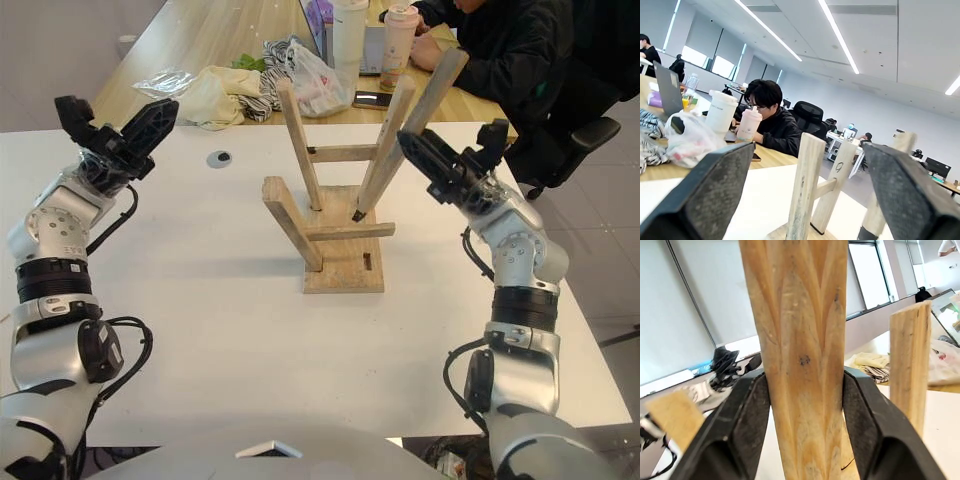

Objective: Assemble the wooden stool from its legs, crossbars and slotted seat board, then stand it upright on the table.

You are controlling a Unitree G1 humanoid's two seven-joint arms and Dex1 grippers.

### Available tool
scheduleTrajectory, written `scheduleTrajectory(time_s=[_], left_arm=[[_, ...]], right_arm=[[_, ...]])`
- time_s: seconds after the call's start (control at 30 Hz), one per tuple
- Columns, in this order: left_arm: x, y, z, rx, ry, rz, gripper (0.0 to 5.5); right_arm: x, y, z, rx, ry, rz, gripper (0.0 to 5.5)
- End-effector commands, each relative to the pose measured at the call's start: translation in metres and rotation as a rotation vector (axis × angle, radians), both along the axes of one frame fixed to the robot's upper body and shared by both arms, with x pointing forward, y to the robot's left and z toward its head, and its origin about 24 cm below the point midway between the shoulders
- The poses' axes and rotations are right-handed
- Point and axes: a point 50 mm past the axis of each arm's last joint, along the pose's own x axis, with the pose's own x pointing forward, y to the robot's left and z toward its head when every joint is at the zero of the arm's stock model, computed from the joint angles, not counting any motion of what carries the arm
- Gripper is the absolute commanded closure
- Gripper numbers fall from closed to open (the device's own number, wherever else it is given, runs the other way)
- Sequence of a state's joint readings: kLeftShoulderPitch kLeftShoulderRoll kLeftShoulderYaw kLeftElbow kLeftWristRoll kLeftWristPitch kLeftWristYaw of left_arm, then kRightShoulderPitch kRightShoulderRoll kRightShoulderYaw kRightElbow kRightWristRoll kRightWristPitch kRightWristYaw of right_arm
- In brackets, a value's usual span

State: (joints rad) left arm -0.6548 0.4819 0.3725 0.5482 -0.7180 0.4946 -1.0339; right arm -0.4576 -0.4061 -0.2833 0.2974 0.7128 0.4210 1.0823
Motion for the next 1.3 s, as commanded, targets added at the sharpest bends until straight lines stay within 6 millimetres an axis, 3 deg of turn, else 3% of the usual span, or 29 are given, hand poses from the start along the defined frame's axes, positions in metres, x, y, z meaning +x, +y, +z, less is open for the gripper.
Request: scheduleTrajectory(time_s=[0.03,0.17,0.27,0.47,0.73,1.0,1.3], left_arm=[[0.002,0.002,-0.003,0.036,0.027,0.025,1.54],[0.003,0.0,-0.003,0.033,0.039,0.007,1.54],[0.002,-0.003,-0.003,0.043,0.039,-0.011,1.54],[-0.001,0.001,-0.004,0.002,0.049,-0.003,1.54],[-0.002,0.0,-0.007,-0.038,0.058,0.012,1.54],[-0.005,-0.005,-0.014,-0.033,0.059,0.012,1.54],[-0.006,-0.005,-0.016,-0.041,0.06,0.032,1.54]], right_arm=[[-0.017,0.0,-0.029,-0.022,0.024,0.057,3.48],[-0.029,0.002,-0.052,-0.143,0.031,0.066,3.48],[-0.036,-0.007,-0.061,-0.201,0.049,0.049,3.49],[-0.044,-0.042,-0.048,-0.268,0.113,0.106,3.5],[-0.027,-0.051,-0.037,-0.447,0.125,0.216,3.5],[-0.011,-0.061,-0.008,-0.589,0.107,0.34,3.5],[-0.014,-0.051,-0.018,-0.721,0.091,0.441,3.5]])
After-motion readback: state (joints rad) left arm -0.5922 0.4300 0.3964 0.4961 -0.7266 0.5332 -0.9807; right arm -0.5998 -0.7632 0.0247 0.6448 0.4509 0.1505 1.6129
